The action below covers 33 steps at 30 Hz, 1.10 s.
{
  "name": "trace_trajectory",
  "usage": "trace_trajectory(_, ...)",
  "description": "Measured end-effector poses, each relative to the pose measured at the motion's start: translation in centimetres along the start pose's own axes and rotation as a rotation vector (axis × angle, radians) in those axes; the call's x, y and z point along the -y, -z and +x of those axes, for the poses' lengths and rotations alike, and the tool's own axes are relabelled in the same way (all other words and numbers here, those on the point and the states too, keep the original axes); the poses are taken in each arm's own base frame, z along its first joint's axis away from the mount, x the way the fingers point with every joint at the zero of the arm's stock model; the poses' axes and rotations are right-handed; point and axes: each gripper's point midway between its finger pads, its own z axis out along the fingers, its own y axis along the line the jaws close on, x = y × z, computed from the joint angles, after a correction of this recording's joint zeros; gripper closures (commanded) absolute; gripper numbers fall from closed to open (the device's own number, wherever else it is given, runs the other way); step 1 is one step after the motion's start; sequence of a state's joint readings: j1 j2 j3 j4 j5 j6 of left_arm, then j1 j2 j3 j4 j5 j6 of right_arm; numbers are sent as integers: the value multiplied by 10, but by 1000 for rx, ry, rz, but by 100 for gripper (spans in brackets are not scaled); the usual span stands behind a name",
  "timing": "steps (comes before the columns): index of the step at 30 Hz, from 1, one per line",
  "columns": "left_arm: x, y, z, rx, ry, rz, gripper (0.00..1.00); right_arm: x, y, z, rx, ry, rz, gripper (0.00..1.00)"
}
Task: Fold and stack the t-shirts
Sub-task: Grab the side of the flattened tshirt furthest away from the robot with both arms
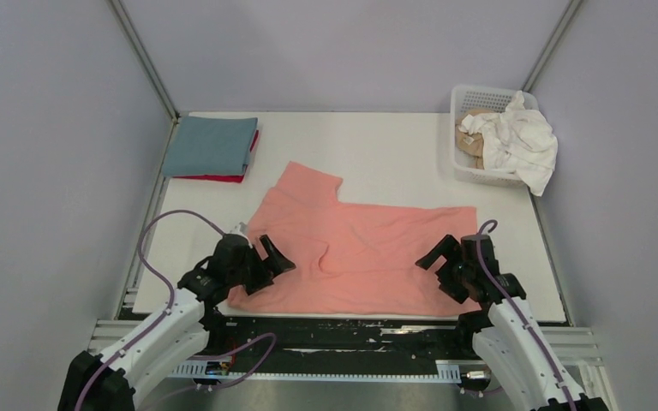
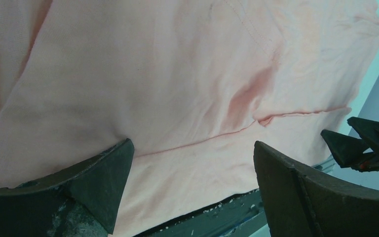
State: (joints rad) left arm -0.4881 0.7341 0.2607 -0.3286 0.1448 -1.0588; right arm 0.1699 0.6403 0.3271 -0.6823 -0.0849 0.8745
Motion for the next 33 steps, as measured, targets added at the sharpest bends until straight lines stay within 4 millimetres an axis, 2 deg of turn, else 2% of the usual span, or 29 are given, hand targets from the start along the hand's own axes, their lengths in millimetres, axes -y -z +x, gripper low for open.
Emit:
trace_trajectory(6,-7,13,9,-12,6,-10,0,5,10,1,2,5,21,0)
trace_trajectory(9,-8,23,4,3,-4,-52,0,-10,23,-18,65,33,4,0)
trace_trajectory(12,14,38,-20,72,-40,-50,0,-35,40,-52,187,51,-34,0)
trace_trajectory(14,36,45,-43,131,-69,-43,0,-49,46,-74,271,62,-57,0)
trace_trajectory(18,82,42,-103,213,-131,-83,0,-59,37,-102,355,93,-23,0)
trace_trajectory(21,116,18,-164,258,-181,-133,0,-57,21,-122,372,134,83,0)
trace_trajectory(24,136,-15,-219,269,-244,-196,0,-55,5,-145,396,163,207,0)
trace_trajectory(26,149,-44,-256,270,-290,-221,0,-53,-1,-158,421,172,270,0)
trace_trajectory(29,153,-91,-294,250,-335,-239,0,-48,-7,-170,446,188,343,0)
trace_trajectory(33,135,-151,-321,186,-354,-281,0,-43,-14,-177,452,215,399,0)
